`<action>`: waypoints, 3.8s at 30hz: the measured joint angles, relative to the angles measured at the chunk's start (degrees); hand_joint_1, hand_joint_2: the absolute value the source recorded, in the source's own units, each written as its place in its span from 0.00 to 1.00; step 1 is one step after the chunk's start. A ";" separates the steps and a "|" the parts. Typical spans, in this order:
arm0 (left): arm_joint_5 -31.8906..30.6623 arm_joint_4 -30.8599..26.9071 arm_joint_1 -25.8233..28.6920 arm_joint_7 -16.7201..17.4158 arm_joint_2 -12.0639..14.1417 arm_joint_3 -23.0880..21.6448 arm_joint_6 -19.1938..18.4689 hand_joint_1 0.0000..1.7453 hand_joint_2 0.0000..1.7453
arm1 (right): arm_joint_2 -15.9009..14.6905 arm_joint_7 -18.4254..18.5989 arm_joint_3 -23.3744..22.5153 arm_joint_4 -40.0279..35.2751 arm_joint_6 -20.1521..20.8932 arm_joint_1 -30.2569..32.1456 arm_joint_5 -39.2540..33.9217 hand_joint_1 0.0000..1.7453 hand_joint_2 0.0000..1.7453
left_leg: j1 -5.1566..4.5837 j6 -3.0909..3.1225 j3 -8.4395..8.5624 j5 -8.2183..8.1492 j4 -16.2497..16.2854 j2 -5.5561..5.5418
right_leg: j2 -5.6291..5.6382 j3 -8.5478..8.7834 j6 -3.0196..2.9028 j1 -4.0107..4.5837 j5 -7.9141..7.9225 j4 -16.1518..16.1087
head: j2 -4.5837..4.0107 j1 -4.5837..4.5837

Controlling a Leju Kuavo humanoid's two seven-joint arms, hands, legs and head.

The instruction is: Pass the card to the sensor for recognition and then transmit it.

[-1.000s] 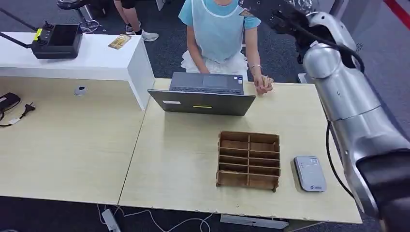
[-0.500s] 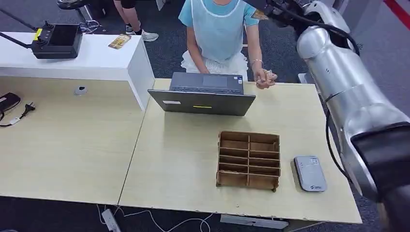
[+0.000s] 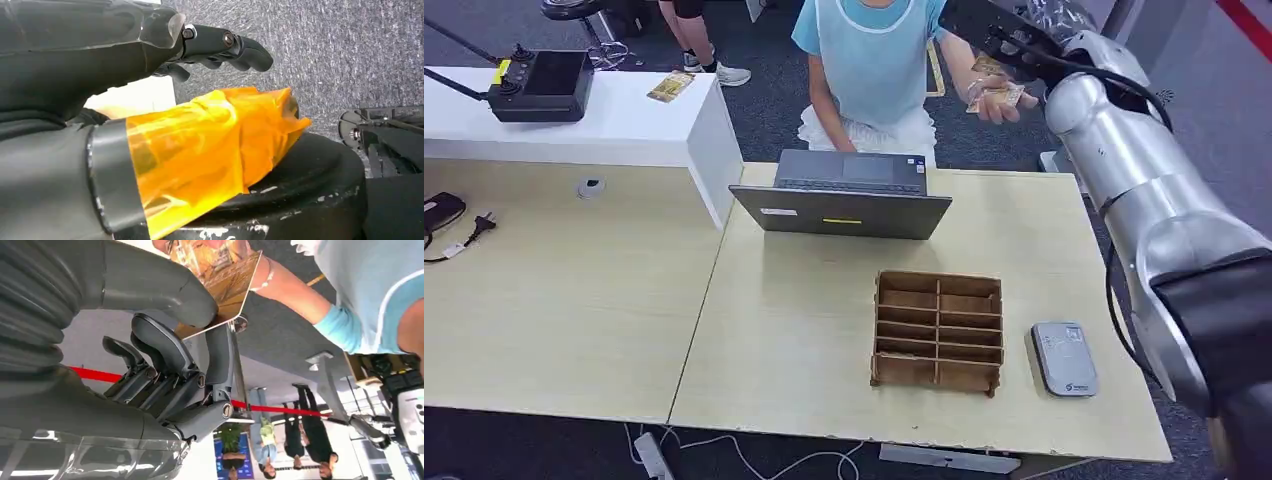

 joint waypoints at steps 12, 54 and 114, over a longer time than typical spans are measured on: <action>-0.09 0.00 0.00 0.07 -0.02 -0.44 -0.15 0.00 0.00 | -0.20 0.07 -0.35 1.90 -0.09 -0.11 0.98 1.00 1.00 | 0.00 0.00 0.00 0.00 0.00 0.00 | 0.00 0.00 0.00 0.00 0.00 0.00 | 0.00 0.00; 0.96 0.00 0.07 0.07 0.00 -0.79 0.61 0.00 0.00 | -1.68 -6.47 -11.86 -16.39 1.00 4.06 -9.60 0.00 1.00 | 0.00 0.00 0.01 0.00 0.00 0.00 | 0.02 -0.01 -0.01 0.00 0.01 0.00 | 0.00 0.02; 3.63 0.00 0.94 -3.01 -0.24 2.14 2.40 0.00 0.00 | -19.26 -21.22 -24.09 -71.80 13.53 67.01 -66.56 0.00 1.00 | 0.00 0.03 -0.05 -0.07 -0.02 -0.04 | -0.07 0.01 0.03 0.00 -0.06 -0.05 | 0.00 0.00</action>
